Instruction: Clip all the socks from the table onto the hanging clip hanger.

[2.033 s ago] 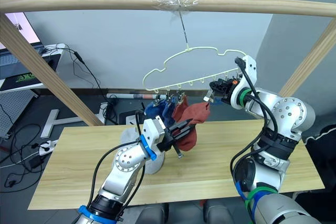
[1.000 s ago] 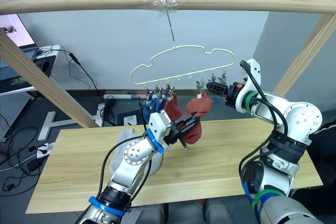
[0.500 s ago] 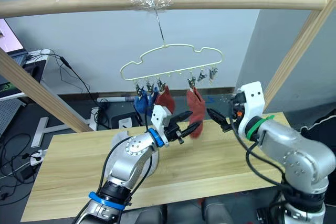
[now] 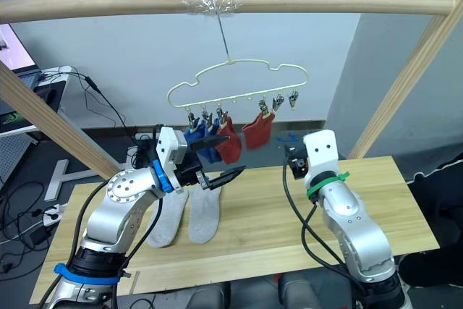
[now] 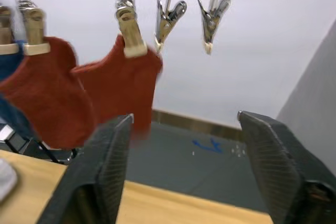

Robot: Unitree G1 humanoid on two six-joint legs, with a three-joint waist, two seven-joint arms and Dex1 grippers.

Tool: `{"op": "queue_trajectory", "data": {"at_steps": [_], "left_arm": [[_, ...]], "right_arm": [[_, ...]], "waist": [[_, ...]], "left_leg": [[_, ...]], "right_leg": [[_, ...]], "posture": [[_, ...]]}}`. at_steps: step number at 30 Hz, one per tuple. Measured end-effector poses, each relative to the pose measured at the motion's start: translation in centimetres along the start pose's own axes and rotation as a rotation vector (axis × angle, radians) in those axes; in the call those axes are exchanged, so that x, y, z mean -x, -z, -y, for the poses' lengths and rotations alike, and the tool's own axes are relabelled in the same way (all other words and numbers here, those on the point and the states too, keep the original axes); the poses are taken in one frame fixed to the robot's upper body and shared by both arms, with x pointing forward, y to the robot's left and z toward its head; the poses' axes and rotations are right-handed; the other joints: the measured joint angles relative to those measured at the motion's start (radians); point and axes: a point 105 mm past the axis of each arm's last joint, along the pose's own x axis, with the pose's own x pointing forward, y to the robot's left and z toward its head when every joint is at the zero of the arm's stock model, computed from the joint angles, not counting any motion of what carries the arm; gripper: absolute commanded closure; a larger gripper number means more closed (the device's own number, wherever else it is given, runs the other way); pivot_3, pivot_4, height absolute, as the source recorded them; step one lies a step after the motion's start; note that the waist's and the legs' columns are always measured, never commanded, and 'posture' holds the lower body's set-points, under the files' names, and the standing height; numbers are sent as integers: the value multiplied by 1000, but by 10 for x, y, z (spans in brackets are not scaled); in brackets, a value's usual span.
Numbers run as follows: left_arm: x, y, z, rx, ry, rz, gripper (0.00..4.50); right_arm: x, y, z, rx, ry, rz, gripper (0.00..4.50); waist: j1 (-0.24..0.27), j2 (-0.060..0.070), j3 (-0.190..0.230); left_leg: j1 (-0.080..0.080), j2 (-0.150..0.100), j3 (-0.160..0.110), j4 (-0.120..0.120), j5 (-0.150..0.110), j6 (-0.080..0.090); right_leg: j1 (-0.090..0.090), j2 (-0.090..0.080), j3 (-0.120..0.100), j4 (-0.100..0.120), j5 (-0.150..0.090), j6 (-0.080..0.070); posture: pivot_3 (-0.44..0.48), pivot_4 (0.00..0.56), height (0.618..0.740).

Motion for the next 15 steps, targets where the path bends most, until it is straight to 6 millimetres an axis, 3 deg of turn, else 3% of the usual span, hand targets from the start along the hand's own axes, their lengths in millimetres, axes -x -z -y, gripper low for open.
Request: {"op": "queue_trajectory", "data": {"at_steps": [3,11,14,15], "left_arm": [[0,-6,1,-1,3,14,0],[3,-12,2,2,-20,36,0],[3,-12,3,9,-33,38,0],[3,-12,3,10,-35,37,0]], "right_arm": [[-4,-1,-1,-2,12,19,2444],[-23,-7,1,22,40,59,2444],[-30,-5,3,16,49,58,3036],[-31,-5,4,14,52,59,3036]], "waist": [[3,0,0],[14,0,0],[24,0,0],[26,0,0]], "left_leg": [[0,0,0,0,0,0],[0,0,0,0,0,0],[0,0,0,0,0,0],[0,0,0,0,0,0]], "right_leg": [[0,0,0,0,0,0],[0,0,0,1,0,0],[0,0,0,1,0,0],[0,0,0,1,0,0]], "posture": [[151,162,740],[168,160,740],[178,164,740],[178,164,740]]}}
